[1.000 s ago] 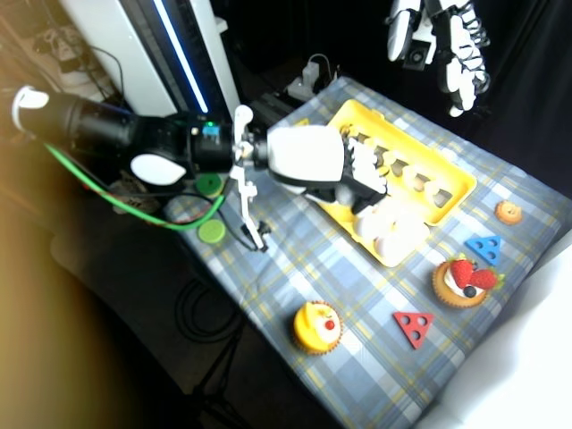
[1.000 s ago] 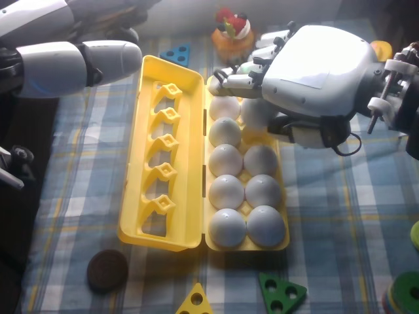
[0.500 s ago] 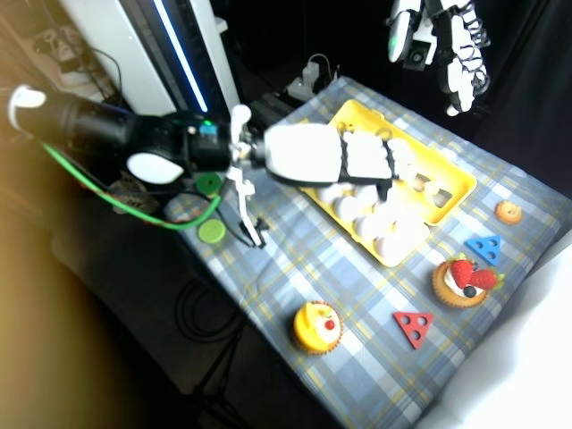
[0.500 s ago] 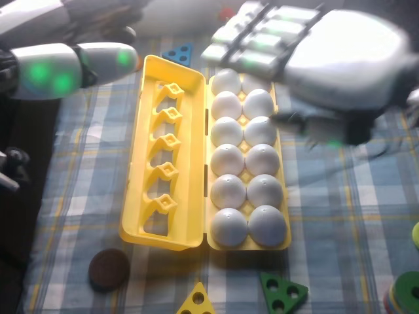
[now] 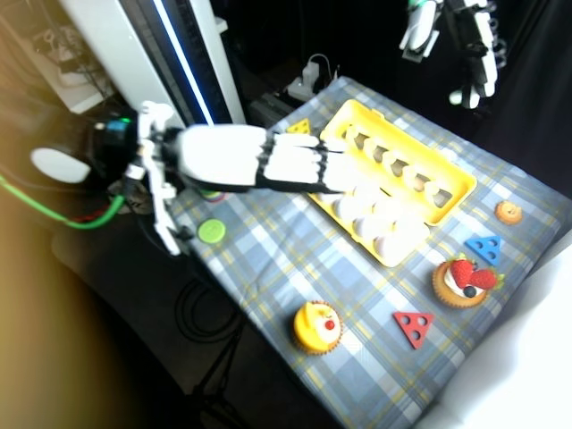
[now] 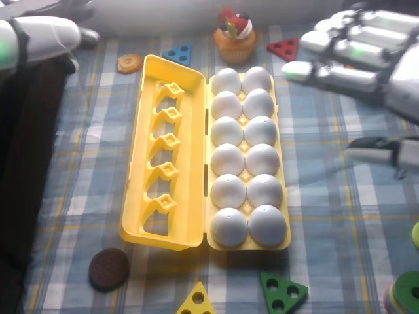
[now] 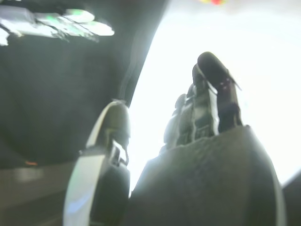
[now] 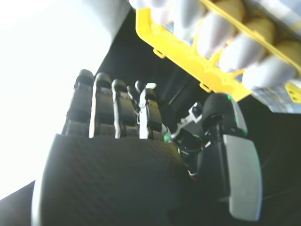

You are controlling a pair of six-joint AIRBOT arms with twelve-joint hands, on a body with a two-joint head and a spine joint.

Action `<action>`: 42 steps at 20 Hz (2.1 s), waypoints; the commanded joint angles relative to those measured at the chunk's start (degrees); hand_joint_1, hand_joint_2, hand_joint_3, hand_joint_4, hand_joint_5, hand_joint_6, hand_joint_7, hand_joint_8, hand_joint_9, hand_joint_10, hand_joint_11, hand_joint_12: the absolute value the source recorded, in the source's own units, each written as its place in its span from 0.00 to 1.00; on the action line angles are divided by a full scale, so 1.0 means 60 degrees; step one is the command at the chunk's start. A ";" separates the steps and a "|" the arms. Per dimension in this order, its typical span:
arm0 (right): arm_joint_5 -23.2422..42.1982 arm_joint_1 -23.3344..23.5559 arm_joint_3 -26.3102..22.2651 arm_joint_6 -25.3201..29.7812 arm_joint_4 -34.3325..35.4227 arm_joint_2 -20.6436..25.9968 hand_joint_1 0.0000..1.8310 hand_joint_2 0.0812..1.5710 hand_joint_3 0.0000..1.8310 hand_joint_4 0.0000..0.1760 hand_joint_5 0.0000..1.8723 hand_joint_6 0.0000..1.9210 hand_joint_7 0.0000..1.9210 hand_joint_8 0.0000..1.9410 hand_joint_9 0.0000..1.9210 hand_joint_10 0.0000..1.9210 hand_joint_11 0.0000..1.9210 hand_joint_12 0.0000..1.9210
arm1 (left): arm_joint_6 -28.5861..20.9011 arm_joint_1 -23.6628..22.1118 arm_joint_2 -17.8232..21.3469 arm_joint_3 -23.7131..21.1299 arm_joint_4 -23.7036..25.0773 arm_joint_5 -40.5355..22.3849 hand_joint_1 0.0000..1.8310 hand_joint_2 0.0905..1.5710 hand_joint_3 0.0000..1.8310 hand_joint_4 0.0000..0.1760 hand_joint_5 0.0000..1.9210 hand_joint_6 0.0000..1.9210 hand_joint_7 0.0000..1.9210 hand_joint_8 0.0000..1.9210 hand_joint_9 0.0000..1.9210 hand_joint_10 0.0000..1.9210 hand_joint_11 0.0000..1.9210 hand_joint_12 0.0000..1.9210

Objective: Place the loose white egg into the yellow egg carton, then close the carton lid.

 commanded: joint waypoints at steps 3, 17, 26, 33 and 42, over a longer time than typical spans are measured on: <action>0.1740 -0.0222 -0.0349 -0.0067 0.0003 0.0426 0.20 0.88 0.02 0.17 0.00 0.00 0.00 0.00 0.00 0.00 0.00 0.00 | -0.0750 0.0351 -0.0234 0.0130 -0.0115 -0.0851 0.00 0.92 0.00 0.10 0.00 0.00 0.00 0.00 0.09 0.10 0.00 0.68; 0.2558 -0.0619 -0.0765 -0.0070 -0.0039 0.1191 0.21 0.83 0.00 0.51 0.00 0.00 0.00 0.00 0.00 0.00 0.00 0.00 | -0.3432 0.1937 -0.1500 0.0751 0.0881 -0.1268 0.00 0.85 0.00 0.00 0.00 0.00 0.00 0.00 0.20 0.05 0.13 0.68; 0.2967 -0.0748 -0.0810 -0.0082 0.0316 0.1355 0.25 0.87 0.01 0.53 0.00 0.00 0.00 0.00 0.00 0.00 0.00 0.00 | -0.3105 0.1827 -0.1399 0.0223 0.0725 -0.3194 0.19 0.76 0.00 0.25 0.00 0.00 0.00 0.00 0.22 0.03 0.09 0.69; 0.3257 -0.0831 -0.0978 -0.0538 0.0562 0.1605 0.25 0.87 0.00 0.37 0.00 0.00 0.00 0.00 0.00 0.00 0.00 0.20 | -0.3792 0.0179 -0.2352 0.0839 0.2603 -0.2275 0.11 0.78 0.00 0.18 0.02 0.01 0.00 0.00 0.19 0.01 0.00 0.74; 0.3348 -0.0865 -0.0988 -0.0589 0.0605 0.1656 0.24 0.87 0.00 0.18 0.00 0.00 0.00 0.00 0.00 0.01 0.00 0.50 | -0.6878 -0.1518 -0.4229 0.2164 0.7050 -0.0821 0.00 0.81 0.00 0.00 0.00 0.00 0.01 0.00 0.19 0.01 0.00 0.70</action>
